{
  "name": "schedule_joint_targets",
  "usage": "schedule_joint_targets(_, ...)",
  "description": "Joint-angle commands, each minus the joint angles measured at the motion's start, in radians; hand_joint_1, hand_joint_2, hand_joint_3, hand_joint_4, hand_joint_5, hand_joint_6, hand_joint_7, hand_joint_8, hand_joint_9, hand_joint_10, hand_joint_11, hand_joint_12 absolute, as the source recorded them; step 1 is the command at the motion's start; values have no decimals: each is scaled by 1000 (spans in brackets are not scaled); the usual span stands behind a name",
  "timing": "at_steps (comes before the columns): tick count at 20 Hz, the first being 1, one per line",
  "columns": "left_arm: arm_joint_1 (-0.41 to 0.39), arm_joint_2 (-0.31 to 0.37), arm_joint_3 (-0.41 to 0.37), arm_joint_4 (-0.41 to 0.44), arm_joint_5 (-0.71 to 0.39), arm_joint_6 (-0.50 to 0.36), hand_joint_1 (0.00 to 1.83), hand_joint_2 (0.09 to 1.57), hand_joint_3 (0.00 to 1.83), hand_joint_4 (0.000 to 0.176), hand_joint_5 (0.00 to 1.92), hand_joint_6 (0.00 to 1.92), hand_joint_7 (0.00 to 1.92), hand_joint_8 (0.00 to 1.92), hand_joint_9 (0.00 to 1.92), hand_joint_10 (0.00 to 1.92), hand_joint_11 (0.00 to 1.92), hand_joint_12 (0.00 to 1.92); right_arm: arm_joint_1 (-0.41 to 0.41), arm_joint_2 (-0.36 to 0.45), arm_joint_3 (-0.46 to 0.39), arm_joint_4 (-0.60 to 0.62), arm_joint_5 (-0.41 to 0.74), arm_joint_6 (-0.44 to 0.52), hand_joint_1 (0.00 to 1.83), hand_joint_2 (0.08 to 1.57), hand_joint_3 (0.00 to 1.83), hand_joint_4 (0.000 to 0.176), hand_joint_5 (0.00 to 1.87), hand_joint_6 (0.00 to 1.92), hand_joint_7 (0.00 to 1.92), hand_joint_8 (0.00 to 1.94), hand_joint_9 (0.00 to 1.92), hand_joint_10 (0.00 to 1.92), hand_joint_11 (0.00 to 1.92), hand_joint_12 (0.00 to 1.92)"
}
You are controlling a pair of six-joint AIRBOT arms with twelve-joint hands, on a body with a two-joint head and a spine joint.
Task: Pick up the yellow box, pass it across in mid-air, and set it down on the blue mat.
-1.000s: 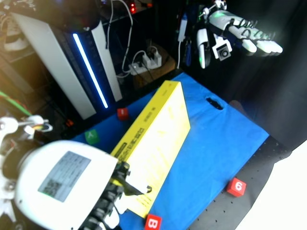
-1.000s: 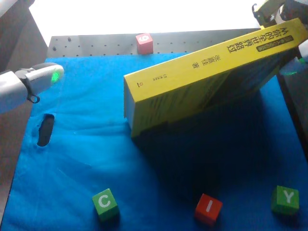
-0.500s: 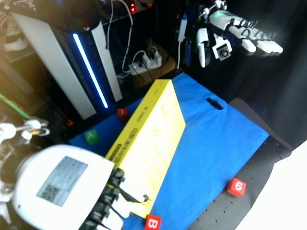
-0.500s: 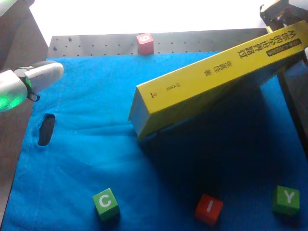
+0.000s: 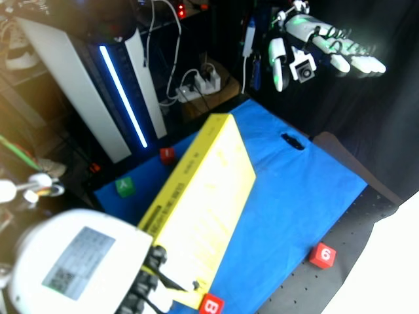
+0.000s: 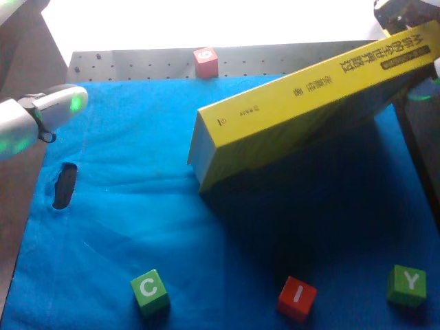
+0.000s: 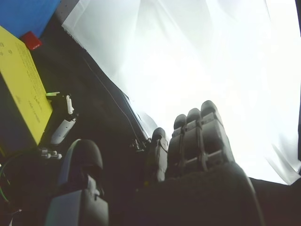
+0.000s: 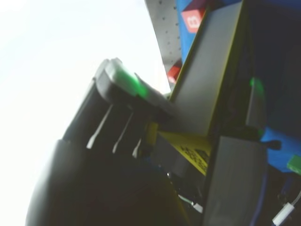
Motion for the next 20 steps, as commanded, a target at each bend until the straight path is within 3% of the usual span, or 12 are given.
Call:
schedule_joint_targets(1, -1, -3, 3, 9, -128, 0, 383, 1240, 12, 153, 0, 0, 0, 0, 0, 0, 0, 0, 5, -13, 8, -19, 24, -25, 1206, 1212, 7, 0, 863, 1921, 818, 1941, 698, 1921, 369, 1921)
schedule_joint_targets(2, -1, -4, 3, 9, -128, 0, 376, 1239, 9, 157, 0, 0, 0, 0, 0, 0, 0, 0, 6, -21, 16, -15, 24, -25, 1206, 1210, 4, 0, 909, 1921, 871, 1941, 780, 1921, 567, 1921)
schedule_joint_targets(3, -1, -4, 3, 9, -127, 0, 375, 1241, 9, 156, 0, 0, 0, 0, 0, 0, 0, 0, 6, -31, 27, -8, 21, -25, 1268, 1055, 492, 74, 915, 1921, 703, 1777, 694, 1921, 513, 1921)
schedule_joint_targets(4, -1, -4, 3, 9, -127, 0, 376, 1244, 10, 156, 0, 0, 0, 0, 0, 0, 0, 0, 6, -40, 37, -5, 14, -25, 1281, 1058, 488, 47, 855, 1921, 672, 1675, 564, 1921, 470, 1921)
schedule_joint_targets(5, -1, -4, 3, 9, -126, 0, 394, 1247, 9, 149, 0, 0, 0, 0, 0, 0, 0, 0, 7, -48, 45, -3, 6, -25, 1292, 979, 640, 0, 818, 1921, 695, 1686, 776, 1921, 871, 1921)
schedule_joint_targets(6, -1, -4, 4, 9, -126, 0, 398, 1247, 8, 148, 0, 0, 0, 0, 0, 0, 0, 0, 8, -52, 50, -3, 1, -25, 1184, 996, 417, 0, 795, 1921, 793, 1890, 935, 1921, 1089, 1921)
schedule_joint_targets(7, -1, -4, 4, 9, -126, 0, 395, 1243, 5, 150, 0, 0, 0, 0, 0, 0, 0, 0, 9, -52, 51, -3, -1, -25, 1035, 990, 632, 0, 694, 1744, 760, 1931, 909, 1921, 1094, 1921)
schedule_joint_targets(10, -1, -5, 3, 9, -127, 0, 416, 1249, 5, 164, 0, 0, 0, 0, 0, 0, 0, 0, 9, -52, 51, -3, -5, -25, 1168, 1168, 244, 0, 632, 1375, 751, 1665, 833, 1921, 1003, 1921)
schedule_joint_targets(11, -1, -5, 3, 9, -128, 0, 418, 1245, 2, 162, 0, 0, 0, 0, 0, 0, 0, 0, 9, -52, 50, -3, -6, -25, 1147, 1262, 76, 0, 539, 1487, 768, 1533, 662, 1697, 778, 1921)
schedule_joint_targets(12, -1, -5, 3, 8, -128, 0, 420, 1252, 5, 155, 0, 0, 0, 0, 0, 0, 0, 0, 9, -52, 50, -3, -7, -25, 1002, 1194, 9, 0, 356, 1170, 527, 1077, 452, 1346, 470, 1875)
schedule_joint_targets(15, -1, -5, 3, 8, -130, 0, 418, 1242, 0, 158, 0, 0, 0, 0, 0, 0, 0, 0, 9, -52, 50, -3, -11, -25, 913, 1170, 0, 2, 273, 462, 487, 264, 420, 686, 251, 1653)
schedule_joint_targets(20, 0, -5, 3, 7, -132, 0, 437, 1250, 3, 162, 0, 0, 0, 0, 0, 0, 0, 0, 9, -52, 50, -3, -16, -25, 823, 1144, 0, 17, 143, 10, 174, 0, 300, 480, 169, 1562)
